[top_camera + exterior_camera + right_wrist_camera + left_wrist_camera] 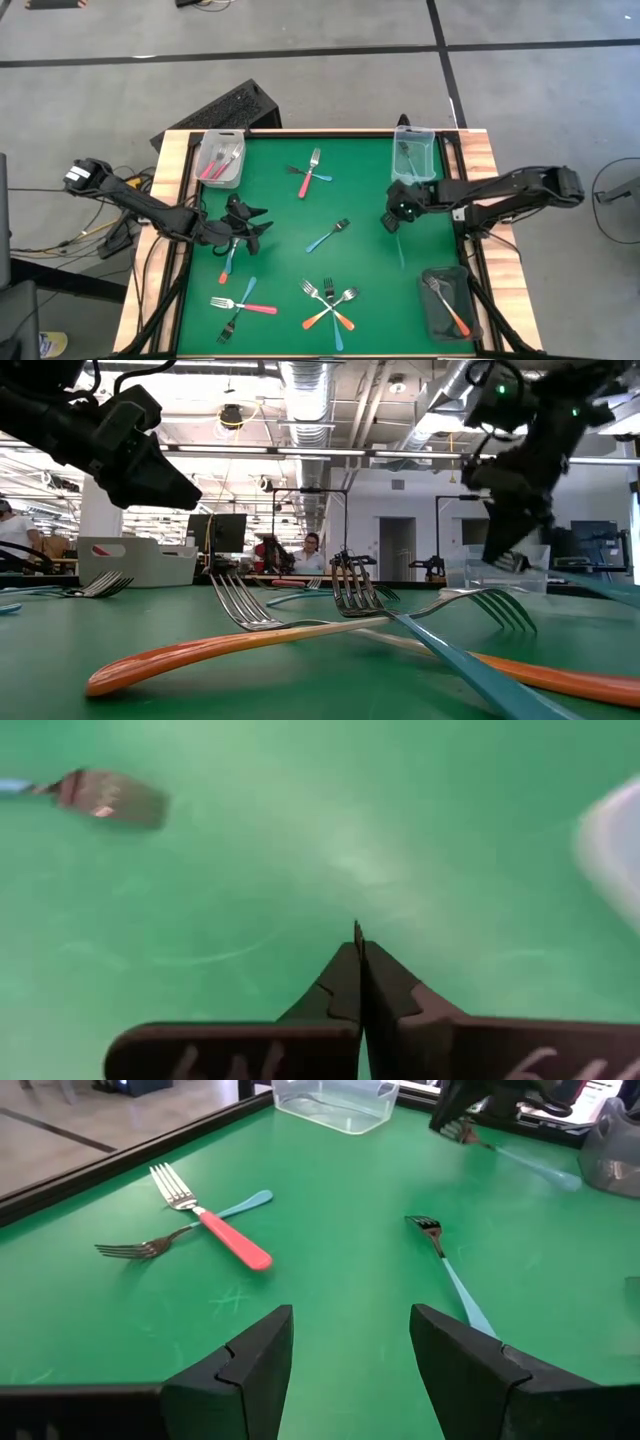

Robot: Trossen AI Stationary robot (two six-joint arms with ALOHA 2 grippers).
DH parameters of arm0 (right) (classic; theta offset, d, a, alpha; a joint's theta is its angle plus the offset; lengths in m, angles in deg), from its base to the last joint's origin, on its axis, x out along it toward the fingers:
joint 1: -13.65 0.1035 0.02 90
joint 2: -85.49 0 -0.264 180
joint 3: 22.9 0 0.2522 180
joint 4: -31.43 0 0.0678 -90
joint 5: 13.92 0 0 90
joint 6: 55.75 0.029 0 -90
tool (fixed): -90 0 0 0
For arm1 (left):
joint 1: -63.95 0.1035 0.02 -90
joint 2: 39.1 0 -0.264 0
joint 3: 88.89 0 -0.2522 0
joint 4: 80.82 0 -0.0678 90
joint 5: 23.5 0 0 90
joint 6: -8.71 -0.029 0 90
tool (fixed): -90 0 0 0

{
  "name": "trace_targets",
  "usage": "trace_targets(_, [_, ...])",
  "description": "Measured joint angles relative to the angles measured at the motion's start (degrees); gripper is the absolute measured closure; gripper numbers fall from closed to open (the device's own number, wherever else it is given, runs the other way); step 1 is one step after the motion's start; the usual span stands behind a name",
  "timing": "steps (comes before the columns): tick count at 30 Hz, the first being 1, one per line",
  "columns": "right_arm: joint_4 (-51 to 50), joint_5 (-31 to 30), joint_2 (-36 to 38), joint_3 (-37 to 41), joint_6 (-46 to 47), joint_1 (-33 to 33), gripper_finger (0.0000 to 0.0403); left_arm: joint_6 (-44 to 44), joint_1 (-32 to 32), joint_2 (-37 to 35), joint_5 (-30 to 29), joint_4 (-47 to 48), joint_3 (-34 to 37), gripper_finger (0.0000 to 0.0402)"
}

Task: Sort silverware by color (type)
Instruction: Put the blue fork into the transparent bin

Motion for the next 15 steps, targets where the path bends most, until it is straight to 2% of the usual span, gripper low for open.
trace_targets(6, [-8.2,-18.9,3.0,-9.6,-8.1,-0.7,0.0393,-0.2,0.4,0.0,-1.0,0.0,0.0,0.0212])
trace_targets(10, [-8.6,-30.7,4.5,-15.7,-16.4,-3.0,0.0393,-0.4,1.2,0.0,-0.9,0.0,0.0,0.0212])
trace_targets(12, [-8.3,-34.1,4.9,-18.5,-20.7,-5.1,0.0393,-0.4,1.6,0.0,-0.9,0.0,0.0,0.0212])
trace_targets(15, [-6.8,-35.2,5.1,-22.0,-28.1,-9.4,0.0393,-0.4,2.2,0.0,-0.9,0.0,0.0,0.0212])
